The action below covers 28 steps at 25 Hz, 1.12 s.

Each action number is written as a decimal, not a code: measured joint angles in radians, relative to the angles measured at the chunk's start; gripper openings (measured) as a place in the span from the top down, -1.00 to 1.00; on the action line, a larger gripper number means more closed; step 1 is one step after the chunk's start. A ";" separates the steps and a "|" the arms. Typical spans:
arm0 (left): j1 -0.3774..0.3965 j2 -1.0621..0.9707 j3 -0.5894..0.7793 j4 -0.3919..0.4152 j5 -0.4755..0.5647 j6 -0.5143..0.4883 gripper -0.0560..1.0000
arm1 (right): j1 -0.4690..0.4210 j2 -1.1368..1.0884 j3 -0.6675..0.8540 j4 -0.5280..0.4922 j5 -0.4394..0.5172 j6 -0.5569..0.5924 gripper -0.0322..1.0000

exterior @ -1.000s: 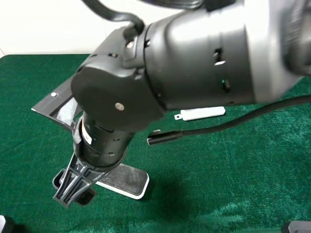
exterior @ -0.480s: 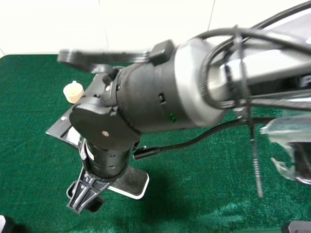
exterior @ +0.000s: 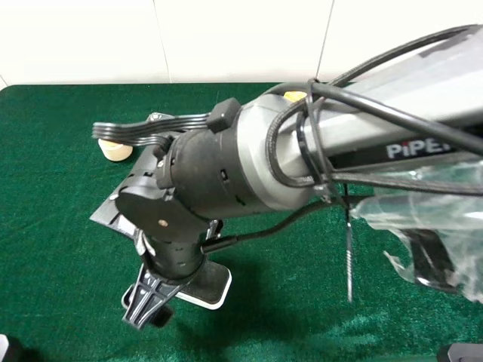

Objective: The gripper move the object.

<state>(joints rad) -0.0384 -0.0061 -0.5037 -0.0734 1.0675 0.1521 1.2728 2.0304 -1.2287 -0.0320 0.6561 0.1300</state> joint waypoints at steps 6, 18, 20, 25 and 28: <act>0.000 0.000 0.000 0.000 0.000 0.000 -0.94 | -0.023 0.018 0.000 -0.006 -0.001 0.000 -0.41; 0.000 0.000 0.000 0.000 0.000 0.000 -0.94 | -0.023 0.080 -0.001 0.009 -0.024 -0.019 -0.41; 0.000 0.000 0.000 0.000 0.000 0.000 -0.94 | -0.023 0.085 -0.001 0.009 -0.024 -0.019 -0.41; 0.000 0.000 0.000 0.000 0.000 0.000 -0.94 | -0.023 0.085 -0.001 0.008 -0.025 -0.021 -0.41; 0.000 0.000 0.000 0.000 0.000 0.000 -0.94 | -0.023 0.085 -0.001 0.008 -0.025 -0.021 -0.39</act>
<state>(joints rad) -0.0384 -0.0061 -0.5037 -0.0734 1.0675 0.1521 1.2501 2.1156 -1.2295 -0.0244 0.6311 0.1089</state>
